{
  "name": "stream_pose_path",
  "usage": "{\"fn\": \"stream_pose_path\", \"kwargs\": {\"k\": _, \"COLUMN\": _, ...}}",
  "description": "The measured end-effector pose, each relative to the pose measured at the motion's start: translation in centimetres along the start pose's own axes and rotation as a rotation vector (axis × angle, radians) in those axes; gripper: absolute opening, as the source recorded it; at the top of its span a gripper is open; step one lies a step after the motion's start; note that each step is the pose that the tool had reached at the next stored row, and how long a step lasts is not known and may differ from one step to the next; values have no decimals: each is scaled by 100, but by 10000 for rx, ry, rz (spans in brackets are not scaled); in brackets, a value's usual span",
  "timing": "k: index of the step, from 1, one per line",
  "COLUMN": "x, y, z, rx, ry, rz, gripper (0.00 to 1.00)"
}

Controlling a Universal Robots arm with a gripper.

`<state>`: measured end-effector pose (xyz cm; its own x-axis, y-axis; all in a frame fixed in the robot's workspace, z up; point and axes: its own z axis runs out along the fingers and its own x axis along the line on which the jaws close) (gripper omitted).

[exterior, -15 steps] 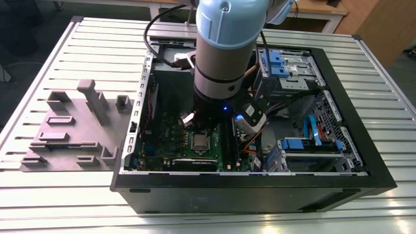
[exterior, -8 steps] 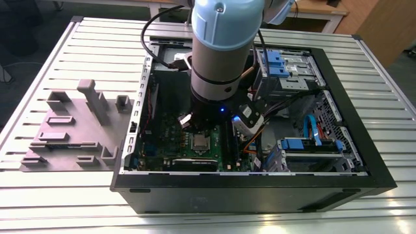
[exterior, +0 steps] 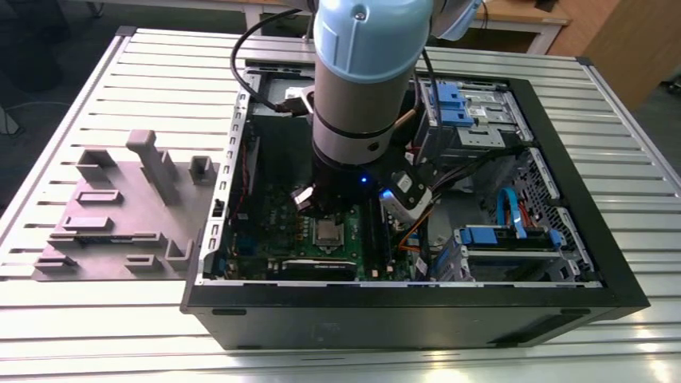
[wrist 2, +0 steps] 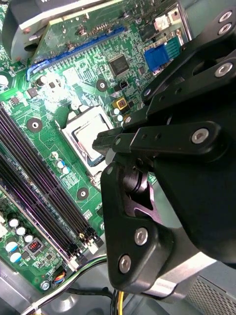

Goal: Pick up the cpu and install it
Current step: 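Install the first cpu locking lever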

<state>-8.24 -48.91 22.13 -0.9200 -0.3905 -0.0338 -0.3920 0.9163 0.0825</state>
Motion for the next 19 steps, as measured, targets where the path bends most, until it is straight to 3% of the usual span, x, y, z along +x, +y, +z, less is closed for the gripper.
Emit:
{"fn": "stream_pose_path", "kwargs": {"k": 4, "x": 0, "y": 1, "z": -4, "rx": 1, "ry": 0, "rz": 0, "gripper": 10}}
{"fn": "stream_pose_path", "kwargs": {"k": 6, "x": -1, "y": 3, "z": -36, "rx": 2, "ry": 1, "rz": 0, "gripper": 10}}
{"fn": "stream_pose_path", "kwargs": {"k": 13, "x": -9, "y": 24, "z": -276, "rx": 2, "ry": 2, "rz": 1, "gripper": 10}}
{"fn": "stream_pose_path", "kwargs": {"k": 19, "x": -14, "y": 36, "z": -419, "rx": 1, "ry": 0, "rz": 1, "gripper": 10}}
